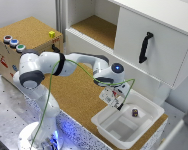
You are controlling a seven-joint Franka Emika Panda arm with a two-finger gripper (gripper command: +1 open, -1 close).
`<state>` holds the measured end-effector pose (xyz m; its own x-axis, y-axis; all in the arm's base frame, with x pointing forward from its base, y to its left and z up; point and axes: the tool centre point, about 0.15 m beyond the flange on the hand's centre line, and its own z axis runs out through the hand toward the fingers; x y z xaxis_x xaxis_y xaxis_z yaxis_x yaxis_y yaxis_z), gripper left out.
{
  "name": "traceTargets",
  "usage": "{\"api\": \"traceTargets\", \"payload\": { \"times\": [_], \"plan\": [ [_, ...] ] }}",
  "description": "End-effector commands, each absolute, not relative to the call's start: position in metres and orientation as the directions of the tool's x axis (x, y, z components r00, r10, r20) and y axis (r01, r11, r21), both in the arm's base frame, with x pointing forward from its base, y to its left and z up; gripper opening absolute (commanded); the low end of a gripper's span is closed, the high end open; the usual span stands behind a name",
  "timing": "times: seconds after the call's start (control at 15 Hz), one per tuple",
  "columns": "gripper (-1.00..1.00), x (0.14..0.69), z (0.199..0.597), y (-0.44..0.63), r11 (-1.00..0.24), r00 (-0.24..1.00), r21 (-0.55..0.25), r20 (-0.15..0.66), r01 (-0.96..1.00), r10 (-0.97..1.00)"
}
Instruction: Place the pink object on the table
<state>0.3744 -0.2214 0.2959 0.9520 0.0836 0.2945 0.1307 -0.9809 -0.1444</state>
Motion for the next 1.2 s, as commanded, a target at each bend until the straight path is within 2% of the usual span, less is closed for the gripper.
{"api": "traceTargets", "payload": {
  "times": [0.0, 0.27, 0.67, 0.73, 0.87, 1.13],
  "plan": [
    [-1.00, 0.399, 0.238, -0.185, -0.996, 0.956, 0.011, 0.280, 0.087, 0.087],
    [-1.00, 0.418, 0.218, -0.168, -0.998, 0.962, 0.027, 0.266, 0.052, 0.057],
    [-1.00, 0.436, 0.213, -0.143, -0.998, 0.967, 0.045, 0.247, 0.051, 0.060],
    [1.00, 0.436, 0.213, -0.145, -0.998, 0.968, 0.060, 0.246, 0.033, 0.047],
    [1.00, 0.433, 0.221, -0.151, -1.000, 0.970, 0.026, 0.243, 0.003, 0.009],
    [1.00, 0.414, 0.259, -0.162, -0.998, 0.967, -0.050, 0.254, 0.024, 0.010]
  ]
}}
